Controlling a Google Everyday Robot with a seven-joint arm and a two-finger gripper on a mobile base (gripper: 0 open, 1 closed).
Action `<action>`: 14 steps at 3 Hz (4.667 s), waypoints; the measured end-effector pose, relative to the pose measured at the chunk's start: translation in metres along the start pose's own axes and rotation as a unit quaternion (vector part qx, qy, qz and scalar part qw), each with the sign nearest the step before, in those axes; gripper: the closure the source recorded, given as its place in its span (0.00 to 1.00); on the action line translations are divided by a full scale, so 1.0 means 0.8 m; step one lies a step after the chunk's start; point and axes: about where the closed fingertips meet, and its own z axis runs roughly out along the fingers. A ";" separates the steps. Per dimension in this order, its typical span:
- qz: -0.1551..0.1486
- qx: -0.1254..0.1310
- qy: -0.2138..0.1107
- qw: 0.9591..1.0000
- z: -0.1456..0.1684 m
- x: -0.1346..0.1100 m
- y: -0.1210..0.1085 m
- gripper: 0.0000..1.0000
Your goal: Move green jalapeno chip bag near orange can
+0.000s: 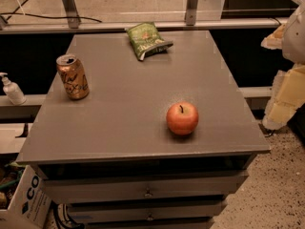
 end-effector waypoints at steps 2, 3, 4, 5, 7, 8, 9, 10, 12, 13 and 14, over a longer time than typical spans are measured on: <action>-0.009 0.035 -0.006 0.999 0.004 -0.010 -0.027 0.00; -0.024 0.080 -0.031 0.996 0.023 -0.043 -0.080 0.00; -0.024 0.094 -0.064 0.993 0.055 -0.079 -0.128 0.00; -0.002 0.079 -0.104 0.991 0.106 -0.118 -0.163 0.00; 0.042 0.035 -0.154 0.987 0.166 -0.158 -0.183 0.00; 0.045 0.031 -0.167 0.984 0.171 -0.160 -0.183 0.00; 0.049 0.036 -0.203 0.977 0.189 -0.180 -0.202 0.00; 0.064 0.040 -0.247 0.966 0.214 -0.212 -0.234 0.00; 0.103 0.052 -0.294 0.949 0.265 -0.265 -0.297 0.00; 0.121 0.061 -0.294 0.946 0.293 -0.281 -0.325 0.00; 0.134 0.068 -0.292 0.944 0.316 -0.297 -0.351 0.00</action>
Offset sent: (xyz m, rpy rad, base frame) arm 0.0694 0.0047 0.0078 -0.0281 -0.2031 0.0155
